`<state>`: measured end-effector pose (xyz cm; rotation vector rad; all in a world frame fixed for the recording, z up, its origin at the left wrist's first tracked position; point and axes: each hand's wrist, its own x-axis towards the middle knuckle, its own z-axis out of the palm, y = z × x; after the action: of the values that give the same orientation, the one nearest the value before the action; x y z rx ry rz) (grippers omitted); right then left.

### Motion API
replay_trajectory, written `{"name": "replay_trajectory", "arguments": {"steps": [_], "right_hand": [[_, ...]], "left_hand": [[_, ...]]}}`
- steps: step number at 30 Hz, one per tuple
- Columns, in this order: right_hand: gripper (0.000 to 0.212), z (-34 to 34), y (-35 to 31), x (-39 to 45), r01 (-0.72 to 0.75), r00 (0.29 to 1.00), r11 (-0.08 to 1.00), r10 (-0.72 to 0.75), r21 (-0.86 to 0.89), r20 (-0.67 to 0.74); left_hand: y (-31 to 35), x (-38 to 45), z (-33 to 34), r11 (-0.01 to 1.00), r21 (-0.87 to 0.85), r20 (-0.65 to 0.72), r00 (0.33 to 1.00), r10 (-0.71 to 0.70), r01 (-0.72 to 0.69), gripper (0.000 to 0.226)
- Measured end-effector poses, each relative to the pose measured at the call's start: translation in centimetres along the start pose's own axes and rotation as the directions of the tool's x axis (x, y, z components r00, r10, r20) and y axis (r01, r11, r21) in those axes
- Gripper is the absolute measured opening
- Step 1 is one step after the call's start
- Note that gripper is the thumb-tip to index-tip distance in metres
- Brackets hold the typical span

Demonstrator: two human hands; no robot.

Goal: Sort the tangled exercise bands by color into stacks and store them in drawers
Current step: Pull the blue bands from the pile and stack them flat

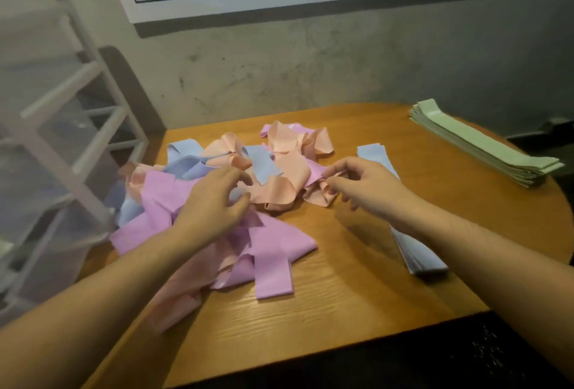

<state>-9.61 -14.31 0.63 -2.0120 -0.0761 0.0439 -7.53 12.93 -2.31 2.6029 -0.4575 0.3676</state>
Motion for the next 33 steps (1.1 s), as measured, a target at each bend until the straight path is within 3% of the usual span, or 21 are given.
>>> {"name": "replay_trajectory", "arguments": {"steps": [9,15,21,27,33], "right_hand": [[0.009,5.3,-2.7,1.9,0.107,0.991,0.986,-0.095,-0.128,0.095],[0.017,7.9,-4.9,4.9,0.135,0.987,0.982,-0.121,-0.129,0.110],[0.017,11.3,-6.1,8.5,0.178,0.969,0.965,-0.137,-0.193,0.206],[0.013,15.7,-6.8,10.8,0.377,0.924,0.890,-0.342,-0.257,0.171],[0.035,19.6,-7.4,14.9,0.370,0.929,0.849,-0.334,-0.377,0.160]], "left_hand": [[-3.1,-2.2,-0.4,0.999,-0.030,0.046,0.999,-0.029,0.030,0.009],[-3.4,-1.1,-1.2,0.994,-0.097,-0.069,0.996,-0.053,0.046,0.018],[-5.1,-0.8,-1.4,0.985,-0.073,-0.177,0.970,-0.169,0.158,0.018],[-7.3,-2.1,-0.6,0.954,-0.112,-0.189,0.937,-0.294,0.277,0.025],[-8.2,-2.6,0.5,0.914,-0.251,-0.189,0.910,-0.370,0.319,0.026]]}}
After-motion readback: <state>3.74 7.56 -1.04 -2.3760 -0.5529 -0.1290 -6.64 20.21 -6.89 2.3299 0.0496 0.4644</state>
